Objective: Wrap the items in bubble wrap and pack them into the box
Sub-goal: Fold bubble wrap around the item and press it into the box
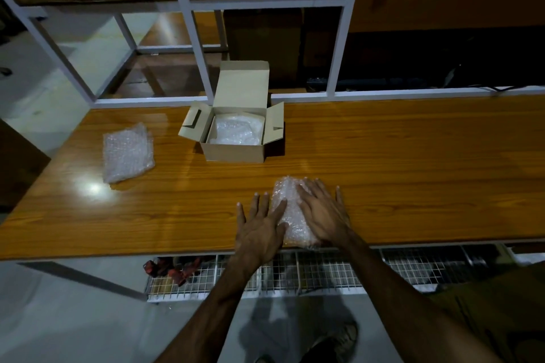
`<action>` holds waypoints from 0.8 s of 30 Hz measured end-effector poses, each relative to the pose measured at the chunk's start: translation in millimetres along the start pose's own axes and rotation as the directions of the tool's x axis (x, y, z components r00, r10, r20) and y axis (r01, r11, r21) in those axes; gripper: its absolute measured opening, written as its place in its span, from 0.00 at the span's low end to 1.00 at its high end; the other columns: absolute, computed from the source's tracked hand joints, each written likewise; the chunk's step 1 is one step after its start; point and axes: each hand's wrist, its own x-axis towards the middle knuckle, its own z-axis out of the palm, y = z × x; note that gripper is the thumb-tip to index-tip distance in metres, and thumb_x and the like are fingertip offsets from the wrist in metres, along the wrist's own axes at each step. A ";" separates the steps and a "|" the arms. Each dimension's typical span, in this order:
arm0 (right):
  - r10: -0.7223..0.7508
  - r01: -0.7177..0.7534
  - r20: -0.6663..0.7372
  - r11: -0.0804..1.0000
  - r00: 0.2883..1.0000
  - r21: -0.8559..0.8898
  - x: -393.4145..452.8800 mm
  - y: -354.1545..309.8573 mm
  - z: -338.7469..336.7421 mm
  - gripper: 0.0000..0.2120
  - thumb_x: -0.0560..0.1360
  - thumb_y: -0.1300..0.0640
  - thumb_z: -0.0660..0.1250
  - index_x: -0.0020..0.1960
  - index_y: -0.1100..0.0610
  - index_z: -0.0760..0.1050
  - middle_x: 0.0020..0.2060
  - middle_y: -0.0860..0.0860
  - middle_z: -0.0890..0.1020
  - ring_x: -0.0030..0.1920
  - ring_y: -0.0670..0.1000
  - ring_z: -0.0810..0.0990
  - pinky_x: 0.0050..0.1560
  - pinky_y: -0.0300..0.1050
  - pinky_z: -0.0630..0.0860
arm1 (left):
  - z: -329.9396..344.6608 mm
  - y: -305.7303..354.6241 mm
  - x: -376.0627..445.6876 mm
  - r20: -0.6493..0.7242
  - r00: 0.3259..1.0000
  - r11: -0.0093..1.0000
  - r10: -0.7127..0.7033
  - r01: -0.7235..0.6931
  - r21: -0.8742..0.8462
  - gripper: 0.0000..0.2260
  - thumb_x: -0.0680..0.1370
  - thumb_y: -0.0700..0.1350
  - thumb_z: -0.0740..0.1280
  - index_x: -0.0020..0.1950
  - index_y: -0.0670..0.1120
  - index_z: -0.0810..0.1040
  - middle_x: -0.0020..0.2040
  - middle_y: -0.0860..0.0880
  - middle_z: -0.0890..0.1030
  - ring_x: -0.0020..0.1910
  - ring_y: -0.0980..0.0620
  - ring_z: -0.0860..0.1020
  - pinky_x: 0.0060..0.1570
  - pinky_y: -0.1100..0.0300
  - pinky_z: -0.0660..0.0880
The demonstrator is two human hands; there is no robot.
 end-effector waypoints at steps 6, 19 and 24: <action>0.106 -0.114 0.093 0.990 0.990 0.081 27.7 1.4 -35.2 0.32 0.73 0.37 0.70 0.75 0.45 0.69 0.69 0.52 0.75 0.71 0.58 0.70 0.68 0.63 0.60 | 13.6 5.5 -17.9 -0.230 0.920 0.947 -0.318 0.295 -0.131 0.28 0.78 0.71 0.56 0.60 0.49 0.75 0.67 0.44 0.74 0.74 0.40 0.66 0.75 0.32 0.56; 0.188 -0.285 0.237 0.820 0.953 0.496 19.6 -10.3 -47.4 0.31 0.69 0.52 0.81 0.64 0.41 0.67 0.59 0.48 0.80 0.56 0.54 0.82 0.59 0.62 0.80 | -13.4 6.8 -18.9 -0.031 0.820 0.731 -0.571 0.492 -0.473 0.10 0.68 0.51 0.74 0.46 0.51 0.78 0.55 0.49 0.68 0.62 0.47 0.65 0.61 0.47 0.62; 0.152 -0.248 0.206 0.761 0.967 0.600 20.6 -4.9 -44.9 0.54 0.63 0.54 0.84 0.75 0.30 0.54 0.66 0.51 0.78 0.64 0.58 0.79 0.66 0.71 0.72 | -15.9 4.5 -17.6 -0.040 0.871 0.620 -0.489 0.315 -0.719 0.07 0.70 0.41 0.69 0.43 0.52 0.74 0.40 0.48 0.80 0.45 0.47 0.78 0.51 0.46 0.71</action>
